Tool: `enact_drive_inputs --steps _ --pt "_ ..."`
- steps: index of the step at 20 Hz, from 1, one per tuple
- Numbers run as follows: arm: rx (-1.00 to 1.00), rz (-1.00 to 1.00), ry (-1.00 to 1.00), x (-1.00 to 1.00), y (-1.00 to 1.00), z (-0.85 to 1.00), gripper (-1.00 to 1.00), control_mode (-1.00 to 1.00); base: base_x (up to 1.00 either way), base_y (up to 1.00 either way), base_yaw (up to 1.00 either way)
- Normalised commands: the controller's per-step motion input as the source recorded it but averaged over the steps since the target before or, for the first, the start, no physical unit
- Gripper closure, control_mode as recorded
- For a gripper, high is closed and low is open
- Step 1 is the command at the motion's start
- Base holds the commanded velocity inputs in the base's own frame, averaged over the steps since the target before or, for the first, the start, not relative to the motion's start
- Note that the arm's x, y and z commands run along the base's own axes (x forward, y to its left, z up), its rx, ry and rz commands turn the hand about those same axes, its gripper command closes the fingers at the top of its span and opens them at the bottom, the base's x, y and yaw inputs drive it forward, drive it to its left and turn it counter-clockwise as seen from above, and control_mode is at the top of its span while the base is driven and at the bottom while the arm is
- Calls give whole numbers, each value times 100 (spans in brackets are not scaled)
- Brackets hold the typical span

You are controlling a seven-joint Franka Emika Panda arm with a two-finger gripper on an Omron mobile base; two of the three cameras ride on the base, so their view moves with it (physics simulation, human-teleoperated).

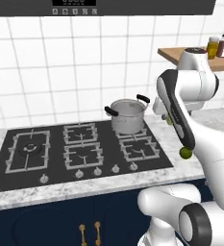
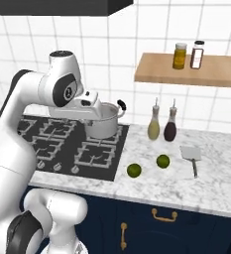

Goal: Put the lime and lime in the pot. Retrieve the spatula and lightly stir the vegetables in the pot.

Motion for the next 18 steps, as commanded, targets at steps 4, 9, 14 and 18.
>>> enact_drive_inputs --steps 4,9,14,18 --pt "0 0 0 0 0 0 -100 100 5 -60 7" --pt "0 0 0 0 0 0 -100 100 21 -30 9" --pt "0 0 0 0 0 0 -100 100 35 -28 2" --pt "0 0 0 0 0 0 -100 100 11 -30 0"
